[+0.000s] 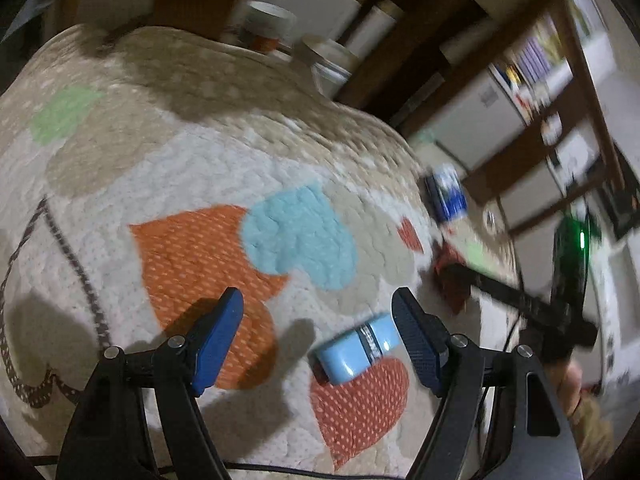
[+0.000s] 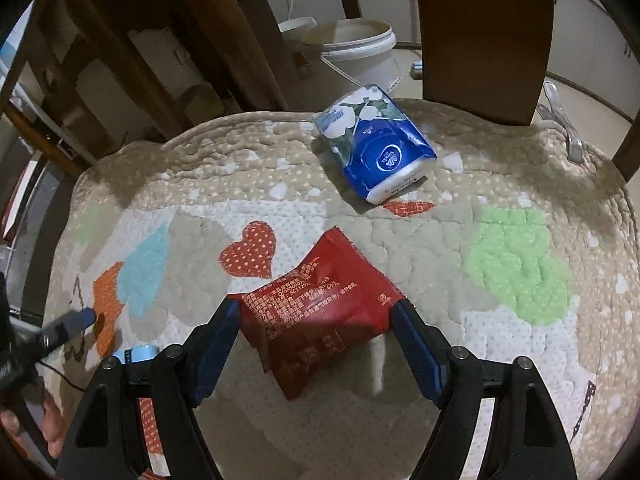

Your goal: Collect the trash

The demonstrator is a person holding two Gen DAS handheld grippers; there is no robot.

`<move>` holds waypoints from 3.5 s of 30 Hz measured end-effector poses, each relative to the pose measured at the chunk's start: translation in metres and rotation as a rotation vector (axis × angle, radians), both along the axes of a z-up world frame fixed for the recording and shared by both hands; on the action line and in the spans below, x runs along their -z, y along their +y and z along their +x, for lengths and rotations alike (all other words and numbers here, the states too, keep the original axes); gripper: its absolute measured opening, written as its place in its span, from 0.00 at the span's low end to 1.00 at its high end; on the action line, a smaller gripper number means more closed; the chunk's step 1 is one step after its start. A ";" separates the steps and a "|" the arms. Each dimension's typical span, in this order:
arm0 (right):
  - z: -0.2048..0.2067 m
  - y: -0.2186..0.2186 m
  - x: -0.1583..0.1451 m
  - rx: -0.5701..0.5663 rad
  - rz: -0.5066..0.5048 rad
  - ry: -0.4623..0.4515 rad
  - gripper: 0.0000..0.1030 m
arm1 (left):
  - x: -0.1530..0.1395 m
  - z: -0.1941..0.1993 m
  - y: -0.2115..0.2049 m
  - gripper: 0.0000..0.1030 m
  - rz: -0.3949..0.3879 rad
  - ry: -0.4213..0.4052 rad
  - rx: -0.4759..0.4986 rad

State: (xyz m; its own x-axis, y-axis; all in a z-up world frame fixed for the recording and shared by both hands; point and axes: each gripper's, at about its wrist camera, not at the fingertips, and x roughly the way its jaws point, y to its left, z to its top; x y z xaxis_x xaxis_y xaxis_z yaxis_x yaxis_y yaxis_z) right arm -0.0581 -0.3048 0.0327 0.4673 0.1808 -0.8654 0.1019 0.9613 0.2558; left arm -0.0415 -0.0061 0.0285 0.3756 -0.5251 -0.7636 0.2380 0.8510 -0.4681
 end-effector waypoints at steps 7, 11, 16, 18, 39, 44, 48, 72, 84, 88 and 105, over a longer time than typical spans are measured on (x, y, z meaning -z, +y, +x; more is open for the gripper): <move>0.011 0.002 0.004 0.047 0.022 0.025 0.88 | 0.011 -0.016 -0.044 0.73 0.155 -0.019 0.171; 0.011 0.008 0.005 0.012 -0.005 0.043 0.80 | 0.006 -0.022 -0.049 0.28 0.122 -0.041 0.211; -0.003 0.011 -0.007 -0.085 -0.021 0.037 0.40 | 0.000 -0.028 -0.053 0.10 0.085 -0.065 0.240; -0.011 0.014 -0.009 -0.111 -0.035 0.038 0.36 | 0.000 -0.025 -0.053 0.10 0.084 -0.063 0.223; -0.004 -0.026 0.008 0.169 0.262 0.097 0.82 | 0.009 -0.031 -0.069 0.64 0.195 -0.090 0.209; 0.010 -0.006 0.009 0.172 0.147 0.118 0.90 | 0.012 -0.043 -0.090 0.69 0.326 -0.152 0.214; 0.012 0.018 0.009 0.052 -0.043 0.128 0.71 | 0.010 -0.052 -0.097 0.28 0.392 -0.185 0.173; -0.088 -0.017 -0.033 0.312 -0.202 0.189 0.34 | -0.054 -0.124 -0.123 0.23 0.365 -0.517 0.144; -0.097 -0.019 -0.031 0.378 -0.184 0.189 0.34 | -0.054 -0.106 -0.098 0.23 0.260 -0.439 0.083; -0.110 -0.022 -0.036 0.357 -0.169 0.145 0.34 | -0.056 -0.101 -0.085 0.23 0.216 -0.424 0.086; -0.232 -0.101 -0.074 0.353 -0.111 -0.153 0.34 | -0.034 -0.081 -0.089 0.23 0.230 -0.359 0.041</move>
